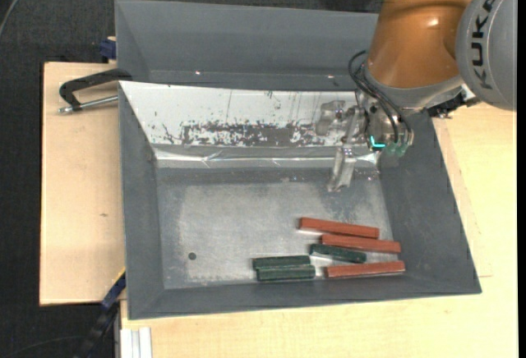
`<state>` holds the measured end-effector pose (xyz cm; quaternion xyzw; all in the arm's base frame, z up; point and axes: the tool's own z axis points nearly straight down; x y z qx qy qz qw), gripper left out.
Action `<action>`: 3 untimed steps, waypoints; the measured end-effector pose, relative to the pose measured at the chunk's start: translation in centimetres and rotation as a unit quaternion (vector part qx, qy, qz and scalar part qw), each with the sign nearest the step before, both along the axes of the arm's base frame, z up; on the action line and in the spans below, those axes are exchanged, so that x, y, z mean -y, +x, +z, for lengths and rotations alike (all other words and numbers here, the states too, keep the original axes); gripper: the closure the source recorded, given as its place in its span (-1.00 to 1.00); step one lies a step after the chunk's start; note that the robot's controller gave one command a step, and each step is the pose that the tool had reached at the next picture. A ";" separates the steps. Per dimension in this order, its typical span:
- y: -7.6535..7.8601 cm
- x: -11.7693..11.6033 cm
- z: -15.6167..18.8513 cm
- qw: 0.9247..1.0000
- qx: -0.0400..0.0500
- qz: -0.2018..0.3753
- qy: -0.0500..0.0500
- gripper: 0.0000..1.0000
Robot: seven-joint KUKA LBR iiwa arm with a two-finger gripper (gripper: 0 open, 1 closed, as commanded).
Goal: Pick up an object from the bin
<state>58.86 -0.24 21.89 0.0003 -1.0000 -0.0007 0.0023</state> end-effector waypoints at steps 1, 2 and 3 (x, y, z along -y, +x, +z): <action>-4.5 -0.2 -12.7 0.997 -0.001 0.082 0.000 -1.00; -7.0 3.8 -14.8 1.000 0.002 -0.013 0.000 -1.00; -6.7 3.8 -14.5 1.000 0.006 -0.013 0.000 1.00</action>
Offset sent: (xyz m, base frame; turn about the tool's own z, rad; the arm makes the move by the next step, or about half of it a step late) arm -0.0427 0.0006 -0.1231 -0.1622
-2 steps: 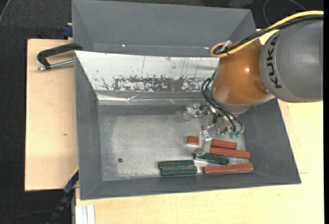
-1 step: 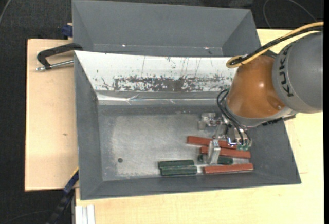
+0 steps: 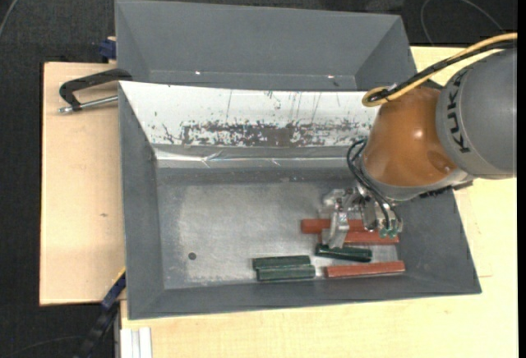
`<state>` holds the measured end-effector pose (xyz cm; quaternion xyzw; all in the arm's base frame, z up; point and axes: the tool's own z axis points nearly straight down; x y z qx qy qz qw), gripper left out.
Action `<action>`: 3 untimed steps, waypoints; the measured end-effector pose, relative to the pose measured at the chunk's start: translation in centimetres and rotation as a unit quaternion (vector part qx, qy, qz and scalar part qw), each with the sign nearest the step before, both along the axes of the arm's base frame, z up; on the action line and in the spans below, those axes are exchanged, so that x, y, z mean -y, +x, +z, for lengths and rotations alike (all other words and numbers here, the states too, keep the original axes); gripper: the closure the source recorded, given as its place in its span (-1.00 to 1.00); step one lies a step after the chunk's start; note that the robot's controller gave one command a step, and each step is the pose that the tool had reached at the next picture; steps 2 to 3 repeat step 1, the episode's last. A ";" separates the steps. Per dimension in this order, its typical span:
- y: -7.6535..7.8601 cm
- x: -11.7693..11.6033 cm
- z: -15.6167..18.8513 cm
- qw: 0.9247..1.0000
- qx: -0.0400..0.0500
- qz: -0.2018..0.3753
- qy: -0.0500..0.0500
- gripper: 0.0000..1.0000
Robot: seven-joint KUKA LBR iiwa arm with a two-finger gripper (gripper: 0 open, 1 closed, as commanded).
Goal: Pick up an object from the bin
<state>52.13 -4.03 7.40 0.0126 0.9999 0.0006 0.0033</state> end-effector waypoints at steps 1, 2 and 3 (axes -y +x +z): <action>-0.4 -4.3 13.7 0.999 0.004 0.037 0.000 1.00; -0.4 -4.3 13.7 0.999 0.004 0.037 0.000 1.00; -0.4 -4.3 13.7 0.999 0.004 0.037 0.000 1.00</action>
Offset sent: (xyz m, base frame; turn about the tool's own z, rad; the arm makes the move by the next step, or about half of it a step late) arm -0.0064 0.0411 0.1312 -0.0707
